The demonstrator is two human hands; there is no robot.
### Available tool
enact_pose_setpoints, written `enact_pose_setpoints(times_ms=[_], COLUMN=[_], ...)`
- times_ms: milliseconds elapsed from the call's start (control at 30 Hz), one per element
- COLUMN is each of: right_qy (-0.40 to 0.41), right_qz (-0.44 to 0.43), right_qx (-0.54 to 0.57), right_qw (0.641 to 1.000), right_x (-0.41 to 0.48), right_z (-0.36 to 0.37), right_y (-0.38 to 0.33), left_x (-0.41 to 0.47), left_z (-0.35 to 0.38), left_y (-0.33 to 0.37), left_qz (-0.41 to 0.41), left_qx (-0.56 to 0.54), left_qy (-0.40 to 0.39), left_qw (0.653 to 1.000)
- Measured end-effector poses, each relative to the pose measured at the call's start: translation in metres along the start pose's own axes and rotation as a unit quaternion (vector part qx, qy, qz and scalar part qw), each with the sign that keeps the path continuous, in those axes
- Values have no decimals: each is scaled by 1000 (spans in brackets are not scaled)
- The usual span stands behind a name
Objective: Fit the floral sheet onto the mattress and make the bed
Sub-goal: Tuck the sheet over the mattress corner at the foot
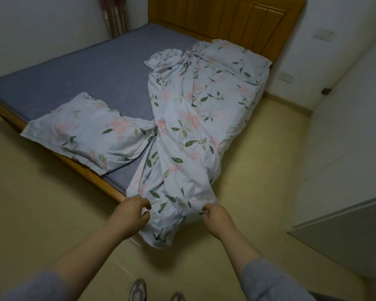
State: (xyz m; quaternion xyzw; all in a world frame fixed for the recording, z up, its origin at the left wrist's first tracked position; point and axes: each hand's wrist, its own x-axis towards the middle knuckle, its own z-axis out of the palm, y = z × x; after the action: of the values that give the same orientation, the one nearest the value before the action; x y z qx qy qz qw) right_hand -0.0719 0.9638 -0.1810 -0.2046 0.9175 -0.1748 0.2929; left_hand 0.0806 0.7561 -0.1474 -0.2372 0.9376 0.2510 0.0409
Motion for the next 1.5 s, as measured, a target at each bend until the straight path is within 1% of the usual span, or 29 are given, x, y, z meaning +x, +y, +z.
enact_pose_setpoints(times_ms=[233,433,533,700,800,933,1033,1133,1233,1367,1500], right_qy=[-13,-18,-27,-28,-21,-5,-9,0,-1,-13,-53], right_qz=[-41,-85,-98,-79,-61,-40,-21,-9,-10,-13,-7], right_qx=[12,-33,-40,-30,-12,-2,-4,7,2,13,14], right_qw=[999,996,994,996,998,999,1000,1000,1000,1000,998], right_x=[24,54,74,105,119,141,158,183,212,273,348], right_z=[-11,4,17,43,51,53,50,48,51,57,69], right_y=[-41,-107,-150,-222,-258,-289,-303,-318,-335,-362,-398], left_x=[-1,10,23,51,73,110,137,167,198,247,304], left_z=[-25,-54,-74,-120,-148,-174,-185,-193,-200,-209,-219], left_y=[-15,-69,-105,-175,-211,-240,-252,-262,-273,-302,-347], left_qz=[-33,-72,-78,-90,-76,-64,-51,-35,-27,-37,-74], left_qx=[-23,-36,-48,-71,-71,-76,-99,-97,-85,-74,-65], left_qy=[28,33,35,29,15,6,-8,-23,-33,-53,-60], left_qw=[999,996,995,993,994,995,994,994,995,995,993])
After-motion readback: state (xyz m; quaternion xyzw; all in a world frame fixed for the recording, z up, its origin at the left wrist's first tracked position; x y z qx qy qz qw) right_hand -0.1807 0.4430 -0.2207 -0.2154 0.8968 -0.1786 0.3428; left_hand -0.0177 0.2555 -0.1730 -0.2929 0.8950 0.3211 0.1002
